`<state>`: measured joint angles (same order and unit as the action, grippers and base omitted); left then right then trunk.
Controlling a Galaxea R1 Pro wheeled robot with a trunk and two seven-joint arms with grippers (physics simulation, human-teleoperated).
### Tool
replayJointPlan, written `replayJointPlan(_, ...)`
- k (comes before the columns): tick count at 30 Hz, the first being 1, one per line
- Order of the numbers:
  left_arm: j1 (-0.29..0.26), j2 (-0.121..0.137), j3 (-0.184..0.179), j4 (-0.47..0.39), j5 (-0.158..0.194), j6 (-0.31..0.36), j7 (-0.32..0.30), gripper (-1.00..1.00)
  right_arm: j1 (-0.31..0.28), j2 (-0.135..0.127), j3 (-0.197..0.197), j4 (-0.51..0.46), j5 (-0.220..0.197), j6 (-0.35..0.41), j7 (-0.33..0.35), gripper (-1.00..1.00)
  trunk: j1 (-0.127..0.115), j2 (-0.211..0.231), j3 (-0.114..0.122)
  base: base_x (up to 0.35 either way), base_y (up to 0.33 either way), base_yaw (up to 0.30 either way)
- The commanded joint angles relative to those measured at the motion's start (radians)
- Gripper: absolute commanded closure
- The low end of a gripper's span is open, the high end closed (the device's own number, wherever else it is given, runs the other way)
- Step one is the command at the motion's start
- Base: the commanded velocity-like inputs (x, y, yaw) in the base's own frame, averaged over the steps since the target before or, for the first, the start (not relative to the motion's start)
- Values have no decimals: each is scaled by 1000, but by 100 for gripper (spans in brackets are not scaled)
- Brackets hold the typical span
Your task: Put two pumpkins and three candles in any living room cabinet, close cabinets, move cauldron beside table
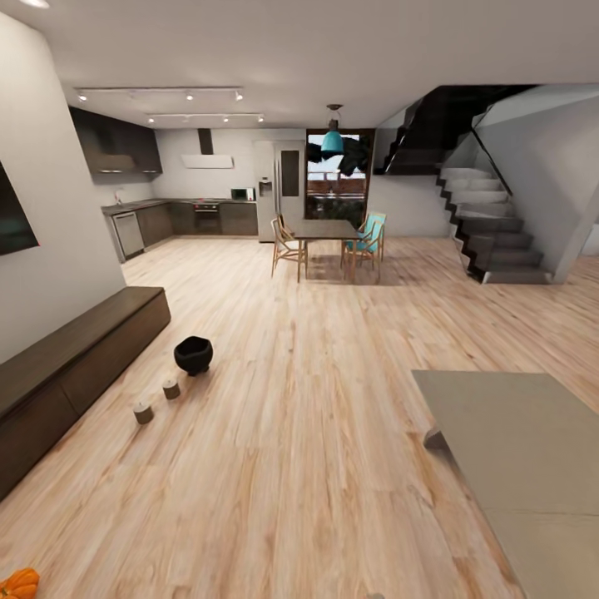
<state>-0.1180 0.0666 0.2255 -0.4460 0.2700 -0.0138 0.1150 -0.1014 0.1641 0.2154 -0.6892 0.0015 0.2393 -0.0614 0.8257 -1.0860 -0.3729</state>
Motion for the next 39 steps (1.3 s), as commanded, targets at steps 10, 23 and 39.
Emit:
replayJointPlan(10, 0, 0, 0, 0, 0, 0, 0, -100, 0, 0, 0, 0, 0, 0, 0, -100, 0, 0, 0, 252, 0, 0)
replayJointPlan(23, 0, 1, 0, 0, 0, 0, 0, -100, 0, 0, 0, 0, 0, 0, 0, -100, 0, 0, 0, 252, 0, 0)
replayJointPlan(39, 0, 0, 0, 0, 0, 0, 0, -100, 0, 0, 1, 0, 0, 0, 0, -100, 0, 0, 0, 252, 0, 0)
